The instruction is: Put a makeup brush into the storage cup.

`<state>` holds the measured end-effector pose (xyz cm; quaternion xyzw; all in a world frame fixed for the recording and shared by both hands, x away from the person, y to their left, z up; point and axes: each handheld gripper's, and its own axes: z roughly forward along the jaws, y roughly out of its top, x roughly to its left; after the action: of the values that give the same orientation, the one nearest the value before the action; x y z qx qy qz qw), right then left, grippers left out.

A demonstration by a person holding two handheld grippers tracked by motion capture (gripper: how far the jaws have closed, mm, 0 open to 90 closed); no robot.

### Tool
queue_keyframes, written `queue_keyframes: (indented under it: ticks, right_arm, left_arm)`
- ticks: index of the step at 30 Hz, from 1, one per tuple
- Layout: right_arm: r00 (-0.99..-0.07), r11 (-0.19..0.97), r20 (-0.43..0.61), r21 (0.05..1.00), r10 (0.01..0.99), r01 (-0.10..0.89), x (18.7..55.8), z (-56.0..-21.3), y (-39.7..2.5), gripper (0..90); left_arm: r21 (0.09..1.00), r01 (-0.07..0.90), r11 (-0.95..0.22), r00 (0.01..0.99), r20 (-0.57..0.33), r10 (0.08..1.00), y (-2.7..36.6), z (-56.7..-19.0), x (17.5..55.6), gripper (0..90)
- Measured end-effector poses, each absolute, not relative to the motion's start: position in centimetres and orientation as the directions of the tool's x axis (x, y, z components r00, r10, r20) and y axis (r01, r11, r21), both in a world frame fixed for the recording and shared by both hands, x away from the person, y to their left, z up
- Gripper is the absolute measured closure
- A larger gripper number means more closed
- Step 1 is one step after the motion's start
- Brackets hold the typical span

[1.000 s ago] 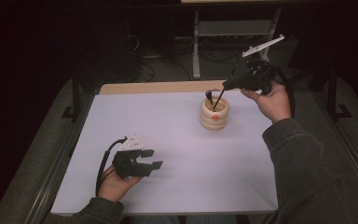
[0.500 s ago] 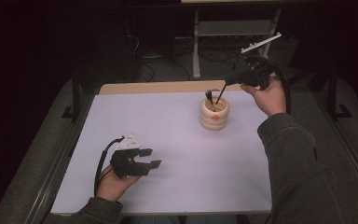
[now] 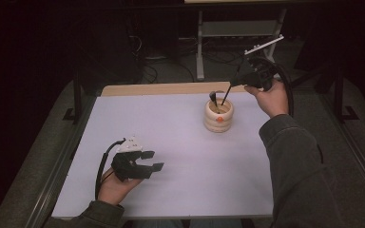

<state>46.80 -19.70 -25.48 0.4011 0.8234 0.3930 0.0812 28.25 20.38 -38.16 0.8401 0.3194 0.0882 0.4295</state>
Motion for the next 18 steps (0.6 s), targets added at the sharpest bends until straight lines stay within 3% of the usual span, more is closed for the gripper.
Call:
queue_keyframes:
  ticks: [18]
  right_arm:
    - [-0.635,0.360,0.189,0.689,0.749,0.629,47.6,-27.5,-19.8,84.5]
  left_arm:
    - [0.776,0.457,-0.435,0.781,-0.116,0.614,20.5,-38.0,28.2,40.4]
